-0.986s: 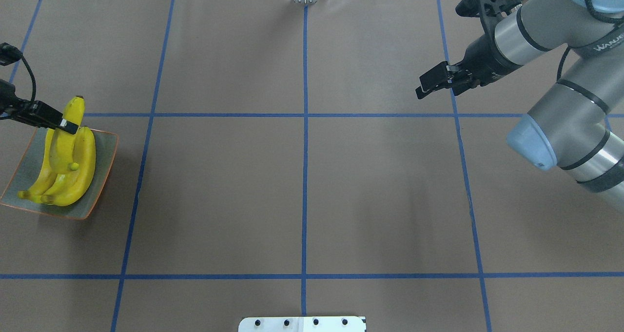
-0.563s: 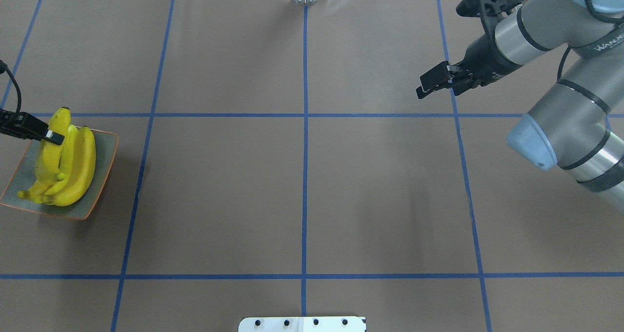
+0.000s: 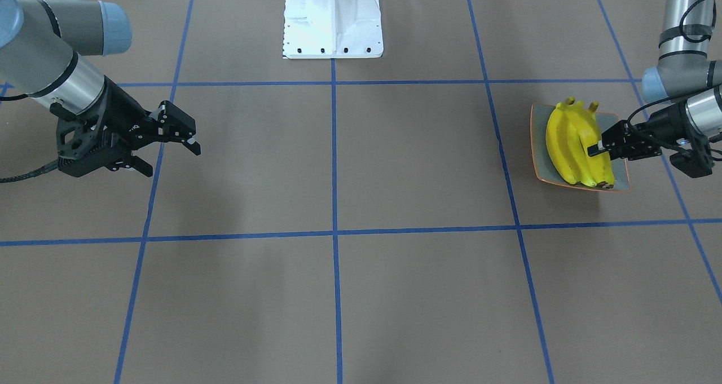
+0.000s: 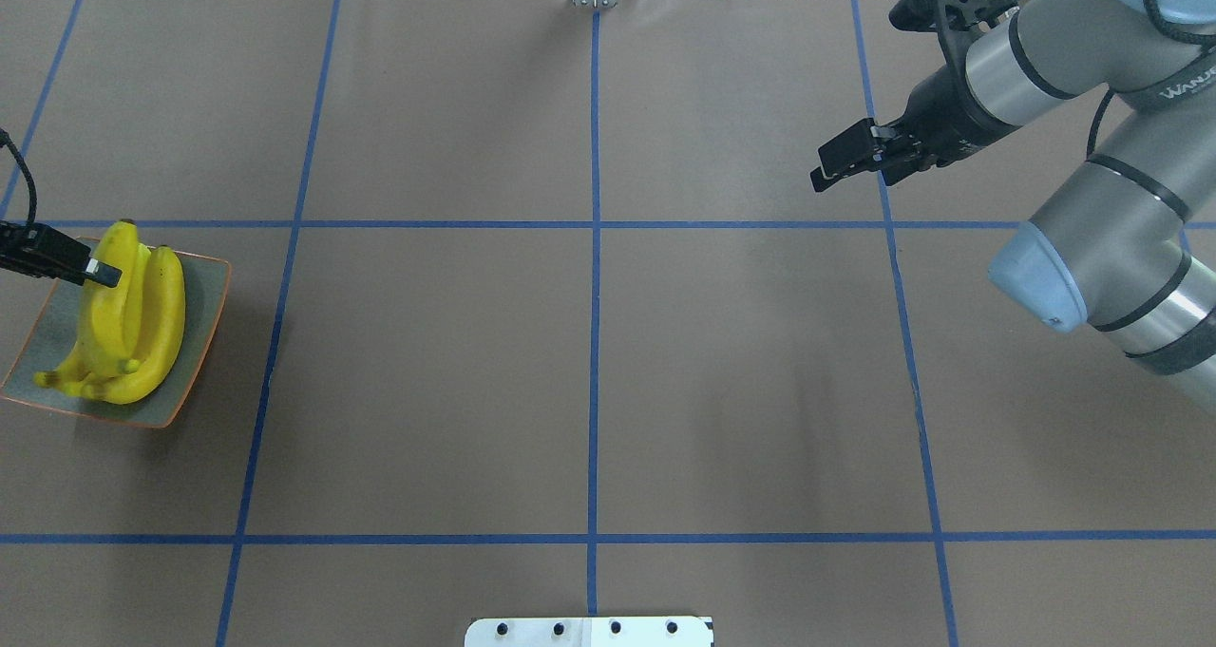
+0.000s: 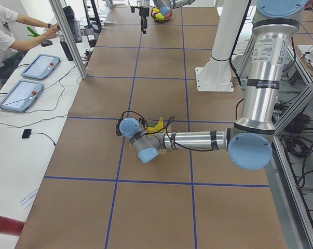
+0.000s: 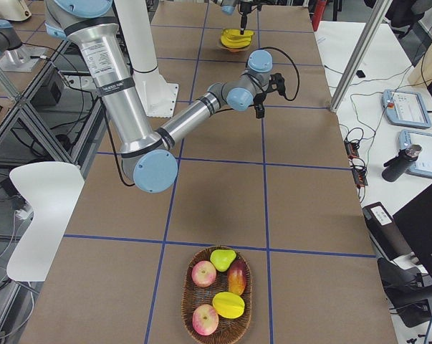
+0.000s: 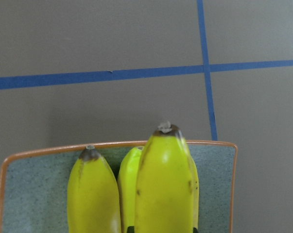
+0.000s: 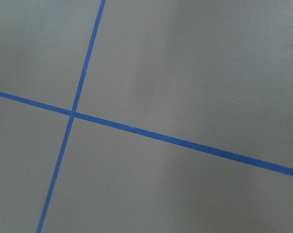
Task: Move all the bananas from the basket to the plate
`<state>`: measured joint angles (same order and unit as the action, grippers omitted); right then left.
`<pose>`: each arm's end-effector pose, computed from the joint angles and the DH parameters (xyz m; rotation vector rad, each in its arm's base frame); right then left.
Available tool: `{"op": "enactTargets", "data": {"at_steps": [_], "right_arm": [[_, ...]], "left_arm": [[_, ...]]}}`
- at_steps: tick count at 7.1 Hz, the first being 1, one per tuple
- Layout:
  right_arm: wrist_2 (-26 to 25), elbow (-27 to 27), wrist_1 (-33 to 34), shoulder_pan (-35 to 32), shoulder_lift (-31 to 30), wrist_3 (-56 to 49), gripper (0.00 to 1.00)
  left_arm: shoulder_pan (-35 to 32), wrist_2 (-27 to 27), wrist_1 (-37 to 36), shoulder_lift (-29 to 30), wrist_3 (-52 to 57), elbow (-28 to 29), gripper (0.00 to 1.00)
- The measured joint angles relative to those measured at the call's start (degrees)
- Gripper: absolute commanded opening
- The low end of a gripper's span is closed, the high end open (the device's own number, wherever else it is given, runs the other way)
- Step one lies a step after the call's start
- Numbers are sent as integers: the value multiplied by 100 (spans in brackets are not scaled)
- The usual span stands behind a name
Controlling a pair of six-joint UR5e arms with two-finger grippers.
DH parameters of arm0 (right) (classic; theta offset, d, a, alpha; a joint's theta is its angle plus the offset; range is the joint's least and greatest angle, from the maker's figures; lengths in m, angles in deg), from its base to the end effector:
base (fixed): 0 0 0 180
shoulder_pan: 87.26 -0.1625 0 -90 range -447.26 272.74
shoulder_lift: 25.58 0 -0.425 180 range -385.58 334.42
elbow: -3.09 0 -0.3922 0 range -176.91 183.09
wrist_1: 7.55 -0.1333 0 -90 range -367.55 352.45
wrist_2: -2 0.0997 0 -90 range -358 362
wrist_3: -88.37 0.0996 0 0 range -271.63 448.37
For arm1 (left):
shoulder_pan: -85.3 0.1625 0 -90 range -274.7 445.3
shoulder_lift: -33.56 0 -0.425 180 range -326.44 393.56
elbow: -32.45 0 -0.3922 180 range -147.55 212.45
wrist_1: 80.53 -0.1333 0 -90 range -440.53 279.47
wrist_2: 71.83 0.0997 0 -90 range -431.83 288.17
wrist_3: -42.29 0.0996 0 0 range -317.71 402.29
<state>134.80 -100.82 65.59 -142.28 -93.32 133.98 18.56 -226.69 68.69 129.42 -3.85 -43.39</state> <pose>-0.2879 -0.5259 0.2887 0.2234 -1.0929 -0.1794 0.1686 -0.5014 0.5912 0.0488 1.3004 0.1609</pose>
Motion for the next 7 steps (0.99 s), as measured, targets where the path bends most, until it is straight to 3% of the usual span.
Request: {"op": "enactTargets", "data": {"at_steps": [4, 7], "right_arm": [[-12, 9, 4, -61, -20, 0, 100], [-236, 30, 13, -350, -163, -7, 100]], "left_arm": [[-219, 72, -17, 86, -10, -1, 78], [-719, 668, -40, 90, 34, -1, 78]]}}
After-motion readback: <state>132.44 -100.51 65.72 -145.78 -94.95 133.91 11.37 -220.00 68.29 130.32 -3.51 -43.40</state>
